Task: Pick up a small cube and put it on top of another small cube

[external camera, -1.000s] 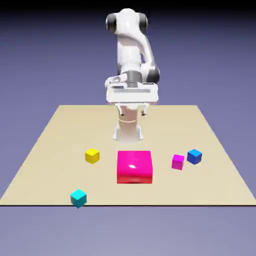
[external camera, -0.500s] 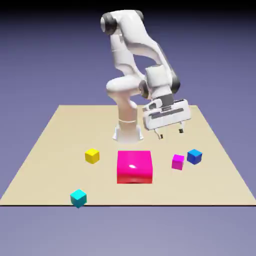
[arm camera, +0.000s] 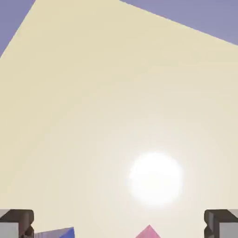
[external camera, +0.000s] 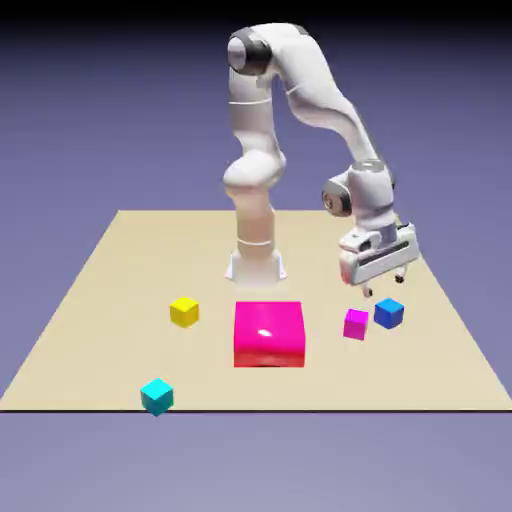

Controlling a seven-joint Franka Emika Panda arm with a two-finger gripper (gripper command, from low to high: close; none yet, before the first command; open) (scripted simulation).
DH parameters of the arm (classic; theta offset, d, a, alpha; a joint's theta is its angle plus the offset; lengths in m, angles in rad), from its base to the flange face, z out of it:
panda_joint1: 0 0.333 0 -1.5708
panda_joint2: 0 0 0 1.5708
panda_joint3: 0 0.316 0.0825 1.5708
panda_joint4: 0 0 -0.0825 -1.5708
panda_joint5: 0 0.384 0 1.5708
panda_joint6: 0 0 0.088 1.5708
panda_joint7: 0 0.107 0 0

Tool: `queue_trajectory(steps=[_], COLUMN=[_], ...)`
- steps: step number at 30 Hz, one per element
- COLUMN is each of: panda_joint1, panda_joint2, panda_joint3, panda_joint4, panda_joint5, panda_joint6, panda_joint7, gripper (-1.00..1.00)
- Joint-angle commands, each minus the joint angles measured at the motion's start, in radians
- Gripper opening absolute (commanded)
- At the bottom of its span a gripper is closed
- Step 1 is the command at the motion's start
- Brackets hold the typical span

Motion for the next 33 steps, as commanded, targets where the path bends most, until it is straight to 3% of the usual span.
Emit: queue_trajectory(steps=[1, 12, 23, 24, 33], panda_joint1=[0.028, 0.405, 0.144, 0.144, 0.373], panda_joint2=[0.016, 0.18, 0.413, 0.413, 0.208], panda_joint3=[-0.014, -0.156, 0.173, 0.173, -0.116], panda_joint4=[0.003, 0.036, 0.102, 0.102, 0.044], panda_joint5=[0.005, 0.061, 0.381, 0.381, 0.099], panda_joint6=[-0.006, -0.063, 0.095, 0.095, -0.044], panda_joint7=[0.004, 0.048, -0.194, -0.194, 0.019], gripper=[0.0, 0.0, 0.0, -1.0, -1.0])
